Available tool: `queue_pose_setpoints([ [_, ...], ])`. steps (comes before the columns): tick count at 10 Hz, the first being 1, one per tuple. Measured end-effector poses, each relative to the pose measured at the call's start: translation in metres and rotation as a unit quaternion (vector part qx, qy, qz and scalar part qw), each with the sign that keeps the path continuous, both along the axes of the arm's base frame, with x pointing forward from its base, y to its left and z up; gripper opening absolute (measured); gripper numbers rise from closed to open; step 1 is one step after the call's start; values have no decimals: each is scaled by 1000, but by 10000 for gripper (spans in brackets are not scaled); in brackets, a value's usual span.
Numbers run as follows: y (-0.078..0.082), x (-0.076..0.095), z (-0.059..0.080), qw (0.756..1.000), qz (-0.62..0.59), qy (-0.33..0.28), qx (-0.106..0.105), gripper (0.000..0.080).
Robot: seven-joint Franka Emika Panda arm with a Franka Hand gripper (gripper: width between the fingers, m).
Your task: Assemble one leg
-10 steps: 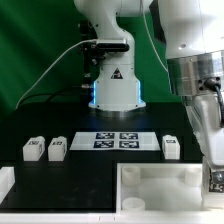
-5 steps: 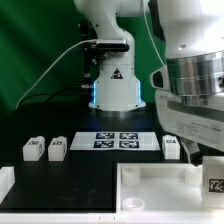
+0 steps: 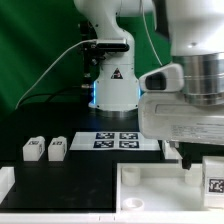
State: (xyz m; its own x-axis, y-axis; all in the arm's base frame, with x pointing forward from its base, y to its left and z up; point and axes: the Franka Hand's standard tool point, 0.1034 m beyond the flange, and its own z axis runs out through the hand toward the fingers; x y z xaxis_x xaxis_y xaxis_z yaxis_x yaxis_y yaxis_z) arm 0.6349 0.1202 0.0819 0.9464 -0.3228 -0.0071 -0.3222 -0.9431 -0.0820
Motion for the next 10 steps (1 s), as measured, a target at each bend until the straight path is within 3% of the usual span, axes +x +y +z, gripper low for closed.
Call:
queue_pose_setpoints([
  [2,2,3,-1,1000,-2,-3,1,649],
  [3,2,3,0,1000,-6,-2,1,561],
  [4,3,3,0,999,-33,0,2,377],
  [5,2,3,-1,995,-97,6,4,304],
  [6,-1,3,0,988,-156,10,8,304],
  [8,-14,4,-2,949,-314,27,27,301],
  [10,-11,1,-3,873,-483,51,43,301],
])
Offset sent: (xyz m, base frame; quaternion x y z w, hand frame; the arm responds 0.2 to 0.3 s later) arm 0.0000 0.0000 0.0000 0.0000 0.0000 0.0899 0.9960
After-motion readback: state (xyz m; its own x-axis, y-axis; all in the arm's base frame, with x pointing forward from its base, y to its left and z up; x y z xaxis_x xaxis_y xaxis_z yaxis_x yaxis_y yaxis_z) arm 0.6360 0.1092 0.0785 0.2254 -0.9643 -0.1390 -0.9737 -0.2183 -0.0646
